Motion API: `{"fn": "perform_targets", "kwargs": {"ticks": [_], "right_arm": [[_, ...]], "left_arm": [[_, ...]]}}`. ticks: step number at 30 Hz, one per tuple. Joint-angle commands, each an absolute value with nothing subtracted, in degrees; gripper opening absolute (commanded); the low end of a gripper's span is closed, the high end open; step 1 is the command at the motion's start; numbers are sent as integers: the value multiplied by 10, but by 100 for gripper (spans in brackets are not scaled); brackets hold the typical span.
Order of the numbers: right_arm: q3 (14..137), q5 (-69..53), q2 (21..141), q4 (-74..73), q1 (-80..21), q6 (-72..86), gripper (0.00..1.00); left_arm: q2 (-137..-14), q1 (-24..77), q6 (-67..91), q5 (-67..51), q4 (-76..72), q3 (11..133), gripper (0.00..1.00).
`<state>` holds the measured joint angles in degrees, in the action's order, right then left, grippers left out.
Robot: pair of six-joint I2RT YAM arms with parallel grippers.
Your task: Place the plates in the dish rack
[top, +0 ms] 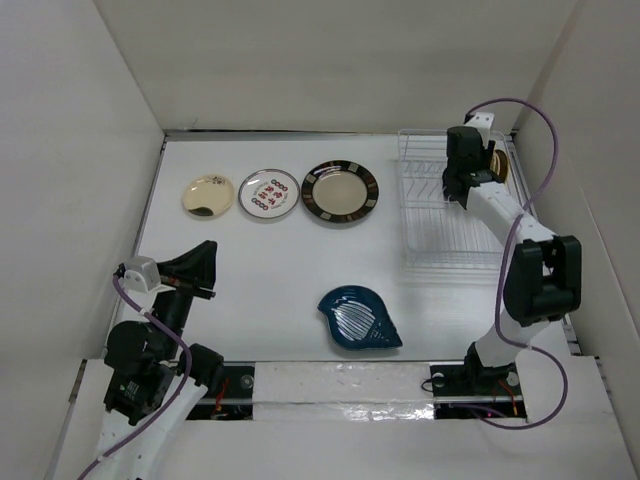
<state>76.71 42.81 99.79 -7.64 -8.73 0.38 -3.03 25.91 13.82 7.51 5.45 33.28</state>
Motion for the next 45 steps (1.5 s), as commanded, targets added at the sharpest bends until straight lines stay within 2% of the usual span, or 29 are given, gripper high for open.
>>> {"fn": "perform_targets", "kwargs": {"ticks": [1, 2, 5, 6, 7, 9, 13, 14, 17, 18, 21, 27, 32, 35, 36, 39, 40, 42, 43, 44, 45], "right_arm": [[764, 351, 901, -111, -109, 96, 55], [752, 329, 884, -113, -119, 104, 54], [680, 247, 811, -113, -177, 135, 14], [656, 174, 775, -110, -192, 141, 0], [630, 135, 757, -103, -209, 151, 0], [550, 35, 725, -77, -264, 157, 0], [483, -40, 692, -109, -335, 169, 0], [481, -48, 692, -144, -344, 165, 1], [490, -66, 709, -219, -365, 149, 40], [492, -88, 717, -235, -372, 144, 56], [504, -111, 763, -279, -372, 135, 77], [527, -116, 845, -287, -386, 122, 80], [540, -141, 916, -286, -402, 112, 74], [541, -170, 942, -277, -415, 109, 64], [537, -191, 949, -274, -415, 108, 55], [525, -232, 970, -254, -429, 108, 43], [519, -238, 976, -247, -436, 112, 33], [519, -243, 988, -235, -443, 116, 21], [519, -250, 990, -229, -443, 121, 6], [520, -254, 991, -218, -443, 125, 0], [520, -257, 985, -211, -443, 127, 0]], "left_arm": [[-40, 262, 141, 68, 33, 339, 10], [-40, 262, 140, 68, 33, 339, 10], [-46, 262, 141, 68, 33, 339, 10], [-50, 262, 141, 67, 33, 339, 9], [-52, 262, 141, 66, 33, 339, 9], [-60, 262, 141, 63, 32, 339, 1], [-70, 262, 139, 55, 28, 338, 0], [-74, 262, 139, 54, 27, 338, 0], [-83, 262, 138, 60, 28, 338, 0], [-84, 262, 138, 62, 27, 338, 0], [-86, 262, 136, 73, 28, 339, 0], [-91, 262, 137, 84, 33, 340, 0], [-91, 262, 135, 86, 32, 340, 0], [-91, 262, 136, 85, 33, 340, 0], [-90, 262, 136, 85, 33, 340, 0], [-84, 262, 136, 86, 33, 340, 0], [-83, 262, 135, 86, 33, 340, 0], [-77, 262, 135, 87, 33, 340, 0], [-75, 262, 135, 88, 33, 340, 0], [-73, 262, 135, 89, 33, 339, 1], [-70, 262, 135, 90, 33, 339, 1]]}}
